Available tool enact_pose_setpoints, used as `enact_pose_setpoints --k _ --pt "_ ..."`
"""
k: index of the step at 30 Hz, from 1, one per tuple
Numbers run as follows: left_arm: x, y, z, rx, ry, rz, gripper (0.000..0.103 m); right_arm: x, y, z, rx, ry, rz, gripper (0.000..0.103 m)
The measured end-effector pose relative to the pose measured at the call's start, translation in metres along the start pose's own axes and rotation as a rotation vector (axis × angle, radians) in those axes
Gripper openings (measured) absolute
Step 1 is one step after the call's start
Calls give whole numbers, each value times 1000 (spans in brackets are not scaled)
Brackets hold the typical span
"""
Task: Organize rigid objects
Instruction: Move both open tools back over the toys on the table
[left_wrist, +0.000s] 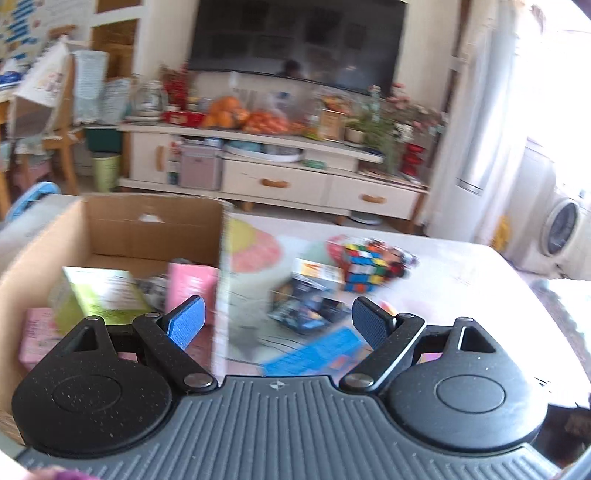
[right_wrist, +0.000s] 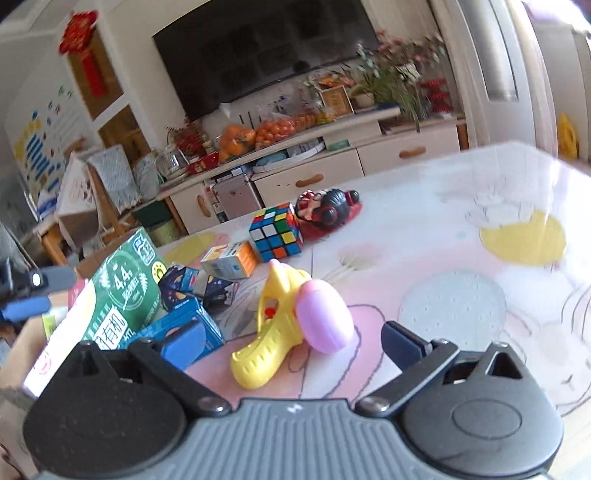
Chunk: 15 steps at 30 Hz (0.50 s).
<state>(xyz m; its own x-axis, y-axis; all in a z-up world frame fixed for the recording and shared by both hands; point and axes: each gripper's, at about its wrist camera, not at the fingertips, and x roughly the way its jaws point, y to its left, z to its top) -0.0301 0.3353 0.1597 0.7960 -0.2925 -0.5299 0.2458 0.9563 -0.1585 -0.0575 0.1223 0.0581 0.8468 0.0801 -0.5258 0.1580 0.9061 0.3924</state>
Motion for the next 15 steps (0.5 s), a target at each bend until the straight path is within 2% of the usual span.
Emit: enact_pose_setpoints --k 7,15 --pt "14 -27 -16 46 68 -182 103 6 -41 8 225 27 134 101" --pt "31 -64 -43 169 121 -276 103 19 -72 13 425 81 252 97"
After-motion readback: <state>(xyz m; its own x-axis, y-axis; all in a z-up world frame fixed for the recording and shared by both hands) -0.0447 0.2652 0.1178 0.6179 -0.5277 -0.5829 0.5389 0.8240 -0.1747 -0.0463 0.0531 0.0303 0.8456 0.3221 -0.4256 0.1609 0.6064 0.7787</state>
